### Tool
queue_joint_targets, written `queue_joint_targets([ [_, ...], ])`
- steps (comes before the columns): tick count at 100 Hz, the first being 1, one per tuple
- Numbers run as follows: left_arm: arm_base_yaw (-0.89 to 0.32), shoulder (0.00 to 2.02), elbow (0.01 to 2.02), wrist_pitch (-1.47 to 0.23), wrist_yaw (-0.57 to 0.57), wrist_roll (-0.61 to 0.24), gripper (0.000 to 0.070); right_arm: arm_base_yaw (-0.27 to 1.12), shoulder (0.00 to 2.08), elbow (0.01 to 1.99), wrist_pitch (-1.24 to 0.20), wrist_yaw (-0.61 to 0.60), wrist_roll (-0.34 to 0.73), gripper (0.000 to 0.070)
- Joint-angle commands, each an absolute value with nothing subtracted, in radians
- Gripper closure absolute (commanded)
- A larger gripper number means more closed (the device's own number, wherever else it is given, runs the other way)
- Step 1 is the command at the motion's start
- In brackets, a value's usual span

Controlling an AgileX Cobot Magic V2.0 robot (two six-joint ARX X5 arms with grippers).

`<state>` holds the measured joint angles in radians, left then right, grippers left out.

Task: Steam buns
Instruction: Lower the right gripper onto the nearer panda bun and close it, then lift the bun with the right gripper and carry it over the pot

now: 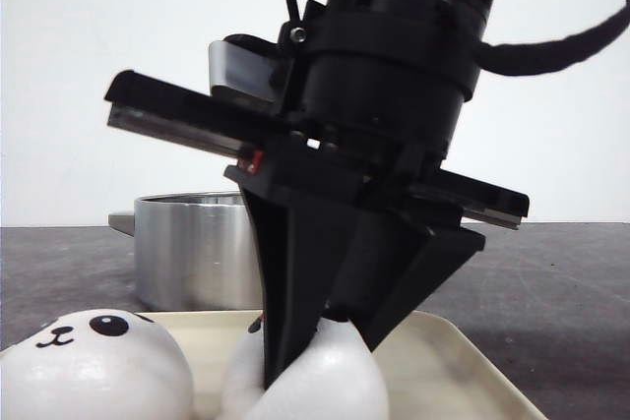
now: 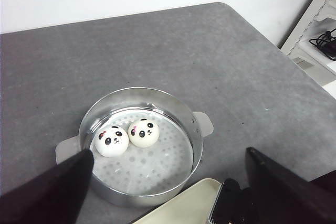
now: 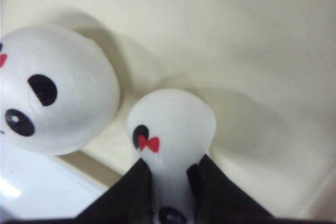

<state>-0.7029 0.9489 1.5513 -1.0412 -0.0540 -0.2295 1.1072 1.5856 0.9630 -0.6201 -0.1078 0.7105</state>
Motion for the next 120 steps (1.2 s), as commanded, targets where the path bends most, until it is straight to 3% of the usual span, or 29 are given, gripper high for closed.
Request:
queue_joint_targets([
  [1, -0.710, 0.955, 1.570, -1.032, -0.057, -0.235, 0.0143, 1.122, 1.563, 1.008, -0.618, -0.103, 0.699, 0.0689],
  [21, -0.710, 0.955, 1.570, -1.031, -0.064, -0.225, 0.0143, 1.132, 1.438, 1.192, -0.735, -0.074, 0.662, 0.0691],
  [46, -0.710, 0.955, 1.570, -1.025, -0.082, -0.224, 0.0143, 1.076, 1.417, 1.483, -0.837, 0.158, 0.483, 0.0694],
  [80, -0.710, 0.960, 1.570, -1.024, -0.083, -0.224, 0.0143, 0.814, 1.590, 1.525, -0.805, 0.021, 0.372, 0.0694],
  [120, -0.710, 0.970, 1.570, -1.031, -0.083, -0.225, 0.0143, 0.760, 1.859, 1.525, -0.807, -0.011, 0.324, 0.0694],
])
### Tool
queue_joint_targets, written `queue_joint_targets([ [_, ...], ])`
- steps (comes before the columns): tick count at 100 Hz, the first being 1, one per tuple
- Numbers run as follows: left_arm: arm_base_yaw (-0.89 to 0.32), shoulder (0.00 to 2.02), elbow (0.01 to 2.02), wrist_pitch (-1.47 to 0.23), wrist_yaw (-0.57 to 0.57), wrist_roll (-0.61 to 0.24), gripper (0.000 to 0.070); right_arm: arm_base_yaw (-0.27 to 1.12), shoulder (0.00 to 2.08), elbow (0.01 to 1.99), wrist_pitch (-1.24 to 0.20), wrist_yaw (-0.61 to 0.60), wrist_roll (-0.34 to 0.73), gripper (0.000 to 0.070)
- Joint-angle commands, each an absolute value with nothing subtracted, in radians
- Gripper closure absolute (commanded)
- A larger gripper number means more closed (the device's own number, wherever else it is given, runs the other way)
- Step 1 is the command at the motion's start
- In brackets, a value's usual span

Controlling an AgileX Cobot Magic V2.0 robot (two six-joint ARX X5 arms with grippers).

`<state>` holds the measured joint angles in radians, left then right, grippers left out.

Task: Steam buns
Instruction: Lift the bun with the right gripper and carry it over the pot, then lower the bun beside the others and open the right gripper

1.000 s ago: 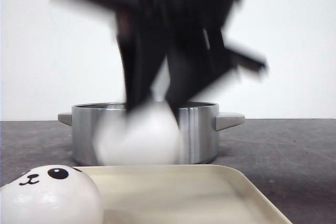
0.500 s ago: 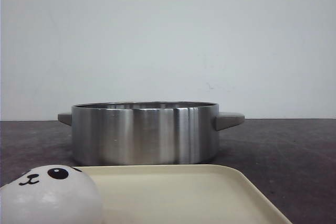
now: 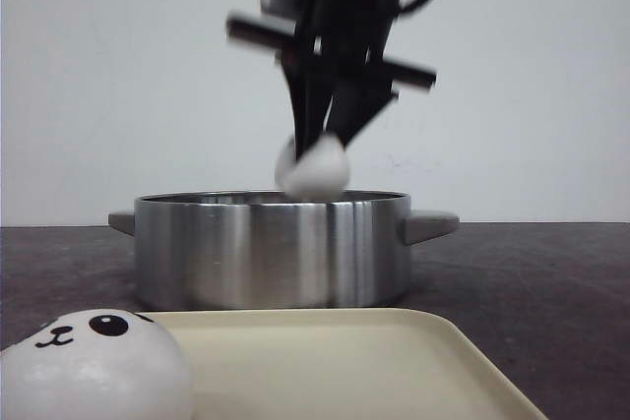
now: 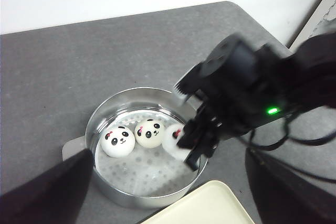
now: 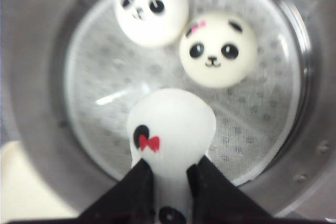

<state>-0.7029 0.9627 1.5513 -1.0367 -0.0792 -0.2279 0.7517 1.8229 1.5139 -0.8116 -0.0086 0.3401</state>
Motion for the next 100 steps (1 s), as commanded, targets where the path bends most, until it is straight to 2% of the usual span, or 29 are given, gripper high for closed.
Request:
queue_joint_targets([
  [1, -0.710, 0.970, 1.570, -1.032, -0.083, -0.225, 0.0143, 0.760, 1.863, 1.525, -0.807, -0.011, 0.324, 0.0694],
  [17, -0.710, 0.970, 1.570, -1.050, -0.083, -0.225, 0.0143, 0.759, 1.909, 1.525, -0.796, 0.001, 0.326, 0.0691],
  [22, -0.710, 0.970, 1.570, -1.057, -0.083, -0.225, 0.0143, 0.757, 1.916, 1.525, -0.789, 0.000, 0.328, 0.0669],
  [26, -0.710, 0.970, 1.569, -1.060, -0.083, -0.225, 0.0143, 0.756, 1.917, 1.525, -0.788, 0.000, 0.330, 0.0608],
  [34, -0.710, 0.970, 1.569, -1.063, -0.083, -0.226, 0.0143, 0.754, 1.917, 1.525, -0.786, 0.000, 0.330, 0.0413],
  [39, -0.710, 0.970, 1.569, -1.063, -0.083, -0.227, 0.0143, 0.754, 1.917, 1.525, -0.787, 0.000, 0.330, 0.0327],
  [45, -0.710, 0.970, 1.569, -1.063, -0.083, -0.228, 0.0143, 0.753, 1.917, 1.525, -0.788, 0.000, 0.330, 0.0280],
  [57, -0.710, 0.970, 1.568, -1.063, -0.083, -0.228, 0.0143, 0.750, 1.917, 1.525, -0.790, 0.000, 0.329, 0.0262],
  [71, -0.710, 0.970, 1.568, -1.064, -0.083, -0.228, 0.0143, 0.747, 1.916, 1.527, -0.790, -0.001, 0.329, 0.0095],
  [75, -0.710, 0.970, 1.568, -1.064, -0.083, -0.228, 0.0143, 0.747, 1.916, 1.528, -0.790, 0.000, 0.329, 0.0073],
  [93, -0.710, 0.973, 1.563, -1.081, -0.083, -0.228, 0.0143, 0.736, 1.910, 1.548, -0.819, 0.001, 0.328, 0.0080],
  [97, -0.710, 0.974, 1.557, -1.087, -0.083, -0.228, 0.0143, 0.735, 1.902, 1.561, -0.835, 0.004, 0.325, 0.0137],
  [100, -0.710, 0.975, 1.549, -1.089, -0.083, -0.229, 0.0143, 0.735, 1.893, 1.569, -0.843, 0.007, 0.321, 0.0232],
])
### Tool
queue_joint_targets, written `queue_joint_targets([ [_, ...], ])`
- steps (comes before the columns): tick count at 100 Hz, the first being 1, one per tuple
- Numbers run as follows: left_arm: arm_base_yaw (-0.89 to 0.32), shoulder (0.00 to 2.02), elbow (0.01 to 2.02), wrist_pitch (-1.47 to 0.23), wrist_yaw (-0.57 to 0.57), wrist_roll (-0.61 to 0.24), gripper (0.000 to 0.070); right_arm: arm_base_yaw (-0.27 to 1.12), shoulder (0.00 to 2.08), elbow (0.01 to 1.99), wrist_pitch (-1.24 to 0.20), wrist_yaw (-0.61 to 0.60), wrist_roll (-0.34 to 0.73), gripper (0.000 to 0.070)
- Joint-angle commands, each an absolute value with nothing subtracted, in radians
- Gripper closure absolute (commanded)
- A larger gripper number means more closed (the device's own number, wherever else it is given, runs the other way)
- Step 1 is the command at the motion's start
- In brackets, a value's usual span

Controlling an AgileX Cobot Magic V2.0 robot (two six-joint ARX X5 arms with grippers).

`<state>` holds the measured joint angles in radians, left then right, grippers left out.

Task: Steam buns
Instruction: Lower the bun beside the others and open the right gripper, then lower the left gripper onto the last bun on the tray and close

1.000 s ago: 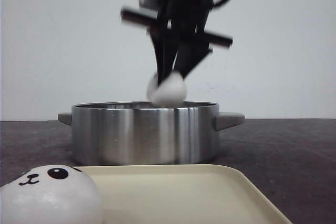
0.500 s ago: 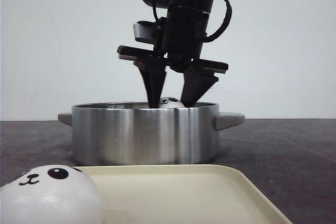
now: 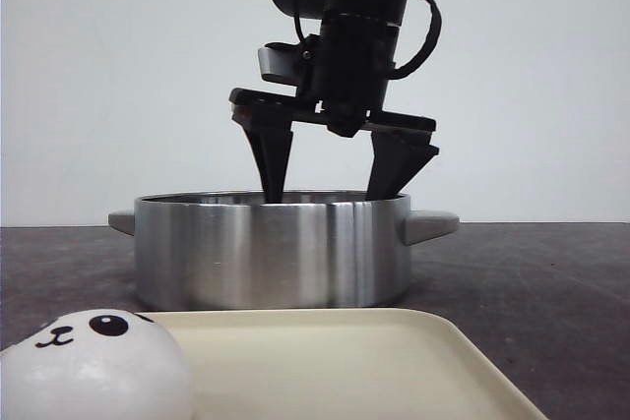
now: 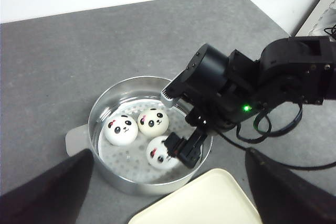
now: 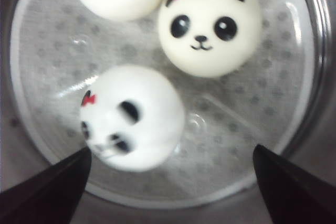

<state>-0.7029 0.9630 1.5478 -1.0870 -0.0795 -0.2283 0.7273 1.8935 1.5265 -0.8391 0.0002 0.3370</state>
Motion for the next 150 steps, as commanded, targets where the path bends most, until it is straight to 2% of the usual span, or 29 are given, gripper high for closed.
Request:
queue_joint_targets([
  [1, -0.710, 0.975, 1.546, -1.090, -0.083, -0.230, 0.0143, 0.735, 1.889, 1.571, -0.844, 0.008, 0.320, 0.0270],
  [8, -0.710, 0.975, 1.509, -1.091, -0.083, -0.241, 0.0143, 0.735, 1.842, 1.585, -0.845, 0.009, 0.305, 0.0551],
  [14, -0.711, 0.974, 1.463, -1.087, -0.078, -0.267, 0.0143, 0.741, 1.786, 1.586, -0.831, 0.009, 0.300, 0.0699],
  [37, -0.760, 0.974, 1.230, -1.040, -0.037, -0.366, 0.0143, 0.814, 1.512, 1.586, -0.797, 0.065, 0.276, 0.0700],
  [63, -0.853, 0.999, 0.931, -0.912, 0.037, -0.496, 0.0143, 0.918, 1.243, 1.586, -0.800, 0.259, 0.272, 0.0700],
  [77, -0.883, 1.048, 0.859, -0.896, 0.037, -0.533, 0.0142, 0.927, 1.172, 1.586, -0.836, 0.299, 0.272, 0.0700],
  [90, -0.900, 1.110, 0.853, -0.892, 0.046, -0.533, 0.0141, 0.927, 1.148, 1.586, -0.878, 0.343, 0.269, 0.0700],
  [112, -0.908, 1.243, 0.853, -0.863, 0.159, -0.533, 0.0115, 0.927, 1.150, 1.586, -0.921, 0.370, 0.268, 0.0700],
  [150, -0.917, 1.431, 0.853, -0.809, 0.159, -0.532, 0.0104, 0.928, 1.149, 1.586, -0.922, 0.367, 0.253, 0.0700],
])
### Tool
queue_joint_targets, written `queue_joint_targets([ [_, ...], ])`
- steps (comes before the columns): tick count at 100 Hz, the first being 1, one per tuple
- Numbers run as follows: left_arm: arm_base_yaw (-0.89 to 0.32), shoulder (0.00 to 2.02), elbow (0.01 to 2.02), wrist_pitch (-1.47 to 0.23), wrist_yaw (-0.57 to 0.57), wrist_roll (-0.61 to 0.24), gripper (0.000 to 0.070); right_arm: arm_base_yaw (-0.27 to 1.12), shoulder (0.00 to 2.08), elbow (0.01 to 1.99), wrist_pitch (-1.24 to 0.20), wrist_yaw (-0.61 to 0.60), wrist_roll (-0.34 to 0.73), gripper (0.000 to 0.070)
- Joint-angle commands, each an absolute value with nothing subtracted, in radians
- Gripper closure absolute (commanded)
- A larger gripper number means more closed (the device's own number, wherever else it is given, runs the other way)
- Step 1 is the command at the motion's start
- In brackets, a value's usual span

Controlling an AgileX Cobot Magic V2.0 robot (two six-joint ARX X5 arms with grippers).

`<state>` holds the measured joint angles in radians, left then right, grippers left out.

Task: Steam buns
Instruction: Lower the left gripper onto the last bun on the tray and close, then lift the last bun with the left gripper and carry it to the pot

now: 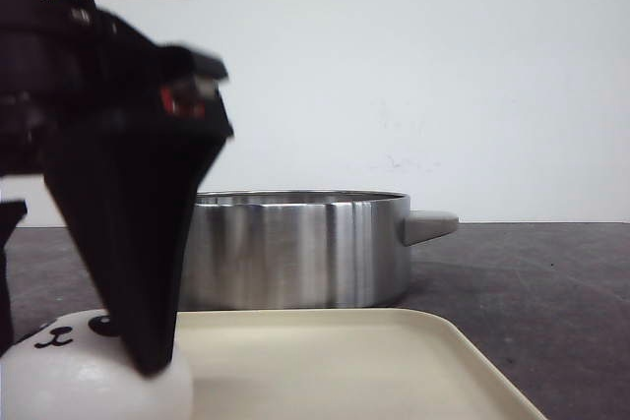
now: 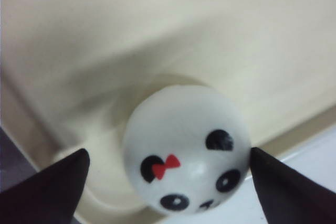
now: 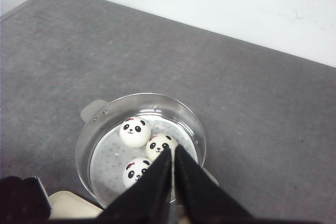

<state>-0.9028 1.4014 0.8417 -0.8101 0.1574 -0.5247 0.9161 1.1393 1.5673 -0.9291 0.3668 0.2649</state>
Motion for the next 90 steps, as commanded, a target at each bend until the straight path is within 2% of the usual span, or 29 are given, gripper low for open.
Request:
queue_joint_targets([
  [1, -0.917, 1.434, 0.853, -0.810, 0.159, -0.532, 0.0104, 0.928, 1.149, 1.586, -0.922, 0.367, 0.253, 0.0700],
  [19, -0.925, 1.477, 0.853, -0.813, 0.155, -0.525, 0.0112, 0.928, 1.149, 1.586, -0.924, 0.368, 0.253, 0.0700],
  [24, -0.925, 1.480, 0.853, -0.813, 0.153, -0.519, 0.0141, 0.928, 1.149, 1.586, -0.927, 0.368, 0.253, 0.0700],
  [38, -0.925, 1.480, 0.853, -0.812, 0.139, -0.505, 0.0470, 0.927, 1.149, 1.586, -0.931, 0.368, 0.253, 0.0700],
  [51, -0.925, 1.480, 0.853, -0.811, 0.112, -0.474, 0.0700, 0.928, 1.149, 1.586, -0.932, 0.367, 0.253, 0.0700],
  [68, -0.925, 1.471, 0.859, -0.813, 0.109, -0.432, 0.0700, 0.927, 1.149, 1.586, -0.942, 0.368, 0.253, 0.0700],
  [90, -0.934, 1.323, 0.986, -0.836, 0.108, -0.427, 0.0700, 0.927, 1.149, 1.586, -0.956, 0.368, 0.253, 0.0700],
])
